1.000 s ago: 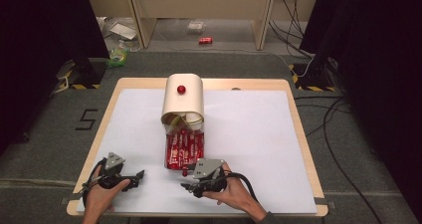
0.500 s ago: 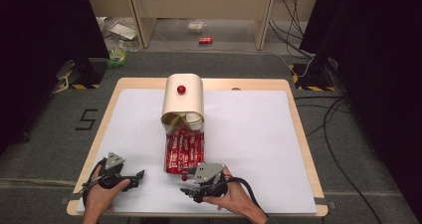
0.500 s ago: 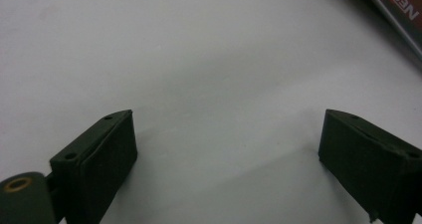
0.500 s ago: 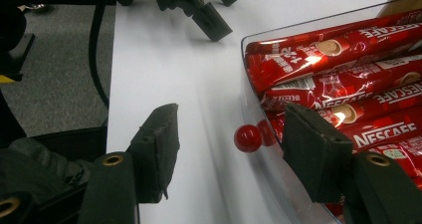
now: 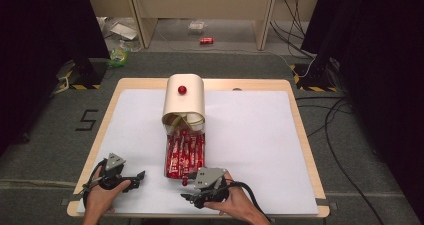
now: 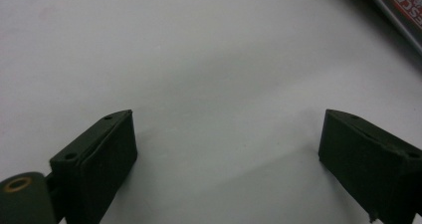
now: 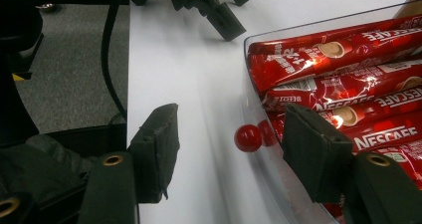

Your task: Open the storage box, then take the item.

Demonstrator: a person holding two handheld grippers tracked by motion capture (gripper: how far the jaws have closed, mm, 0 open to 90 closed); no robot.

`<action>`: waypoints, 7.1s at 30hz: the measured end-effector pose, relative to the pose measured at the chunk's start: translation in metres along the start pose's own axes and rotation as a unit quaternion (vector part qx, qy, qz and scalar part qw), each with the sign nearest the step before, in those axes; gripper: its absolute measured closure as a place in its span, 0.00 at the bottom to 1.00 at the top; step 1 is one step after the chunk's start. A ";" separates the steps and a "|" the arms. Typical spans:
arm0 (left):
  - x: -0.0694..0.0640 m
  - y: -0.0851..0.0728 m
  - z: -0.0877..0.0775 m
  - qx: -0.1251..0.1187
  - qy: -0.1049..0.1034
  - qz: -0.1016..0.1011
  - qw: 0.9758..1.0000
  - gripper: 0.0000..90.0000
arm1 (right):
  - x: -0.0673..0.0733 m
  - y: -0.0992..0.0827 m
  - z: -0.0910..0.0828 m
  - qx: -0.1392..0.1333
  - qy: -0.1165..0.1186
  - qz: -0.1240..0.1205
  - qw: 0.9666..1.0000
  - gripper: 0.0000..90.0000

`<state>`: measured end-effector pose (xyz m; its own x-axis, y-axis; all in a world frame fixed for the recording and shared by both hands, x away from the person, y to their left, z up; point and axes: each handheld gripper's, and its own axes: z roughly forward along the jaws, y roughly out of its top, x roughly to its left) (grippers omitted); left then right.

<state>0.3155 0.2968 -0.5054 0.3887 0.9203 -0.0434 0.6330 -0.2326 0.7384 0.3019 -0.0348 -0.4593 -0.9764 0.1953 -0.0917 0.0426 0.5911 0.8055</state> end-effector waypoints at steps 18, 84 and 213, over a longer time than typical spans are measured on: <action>0.000 0.000 0.000 0.000 0.000 0.000 1.000 0.08 | -0.016 0.009 -0.008 -0.034 -0.049 0.079 0.995 0.48; 0.000 0.000 0.000 0.000 0.000 0.000 1.000 0.08 | -0.047 0.043 0.028 -0.029 -0.093 0.135 0.986 0.54; 0.000 0.000 0.000 0.000 0.000 0.000 1.000 0.08 | -0.055 0.013 -0.052 -0.013 -0.073 0.171 0.983 0.92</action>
<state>0.3155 0.2966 -0.5055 0.3889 0.9203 -0.0423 0.6328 -0.2334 0.7383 0.3455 -0.0782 -0.4130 -0.8654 0.4901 0.1046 0.3550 0.4522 0.8182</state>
